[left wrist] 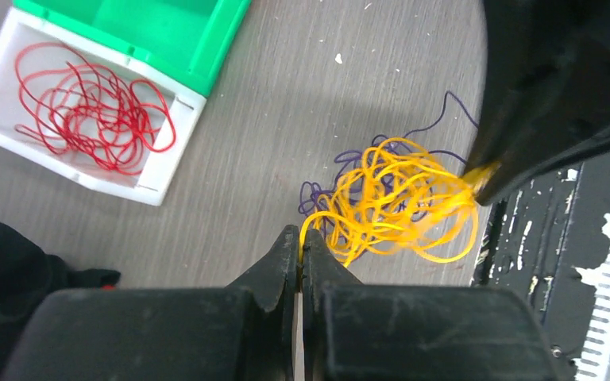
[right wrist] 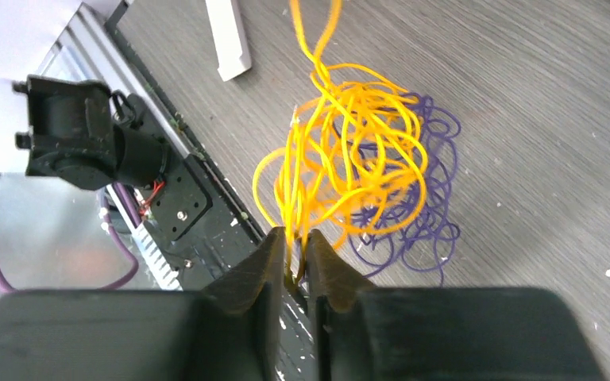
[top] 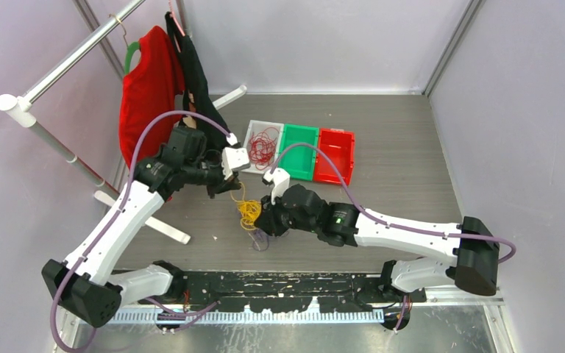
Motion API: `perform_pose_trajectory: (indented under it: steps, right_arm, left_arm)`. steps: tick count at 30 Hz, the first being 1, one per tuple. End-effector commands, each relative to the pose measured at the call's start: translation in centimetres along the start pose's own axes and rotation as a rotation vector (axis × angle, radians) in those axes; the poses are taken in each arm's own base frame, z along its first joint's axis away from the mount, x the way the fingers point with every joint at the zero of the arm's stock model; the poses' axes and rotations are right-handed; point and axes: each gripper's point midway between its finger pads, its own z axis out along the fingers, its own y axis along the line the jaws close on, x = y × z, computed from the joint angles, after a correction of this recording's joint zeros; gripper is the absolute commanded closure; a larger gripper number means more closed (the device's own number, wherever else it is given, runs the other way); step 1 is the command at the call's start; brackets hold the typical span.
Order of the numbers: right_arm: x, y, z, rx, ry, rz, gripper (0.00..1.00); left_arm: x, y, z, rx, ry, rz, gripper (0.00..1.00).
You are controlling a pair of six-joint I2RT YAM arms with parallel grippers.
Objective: Untangle the cables
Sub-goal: Untie the cable.
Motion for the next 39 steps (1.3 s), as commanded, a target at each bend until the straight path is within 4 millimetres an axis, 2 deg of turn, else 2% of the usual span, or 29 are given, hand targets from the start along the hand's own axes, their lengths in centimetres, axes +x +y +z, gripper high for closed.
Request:
perform_pose_trajectory:
  steps: [1,2,6,10,16,18,20,29,34,39]
  right_arm:
    - [-3.8,-1.5,-1.6,0.038,-0.151,0.172,0.68]
    - [-4.5,-1.6,-2.0,0.024,-0.174,0.210,0.59]
    - [-6.4,-2.4,-3.9,0.028,-0.260,0.251,0.33]
    - [-8.1,-3.6,-5.5,0.048,-0.332,0.247,0.18]
    - [-10.6,-3.0,-4.6,-0.032,-0.329,0.189,0.17]
    - [-10.7,-2.1,-4.0,-0.092,-0.310,0.139,0.17]
    - [-10.3,-2.2,-3.2,-0.107,-0.289,0.124,0.17]
    - [-10.5,0.5,-1.4,-0.302,-0.272,0.200,0.18]
    - [-10.7,1.7,-0.8,-0.405,-0.283,0.255,0.20]
    - [-10.2,2.1,-0.2,-0.448,-0.262,0.299,0.21]
  left_arm:
    - [-4.1,0.5,-1.8,-0.101,-0.082,0.201,1.00]
    - [-4.5,0.2,-2.0,-0.104,-0.093,0.222,1.00]
    - [-5.8,-0.8,-2.4,-0.133,-0.105,0.303,1.00]
    - [-7.5,-2.2,-2.8,-0.124,-0.141,0.373,1.00]
    - [-8.9,-4.3,-3.4,-0.056,-0.199,0.457,1.00]
    - [-8.9,-4.7,-3.3,-0.039,-0.197,0.471,1.00]
    - [-8.8,-4.9,-3.1,-0.021,-0.185,0.466,1.00]
    - [-9.6,-6.2,-3.1,0.020,-0.246,0.541,1.00]
    - [-10.0,-5.9,-2.9,0.005,-0.256,0.569,1.00]
    - [-11.0,-5.3,-3.1,-0.027,-0.275,0.594,1.00]
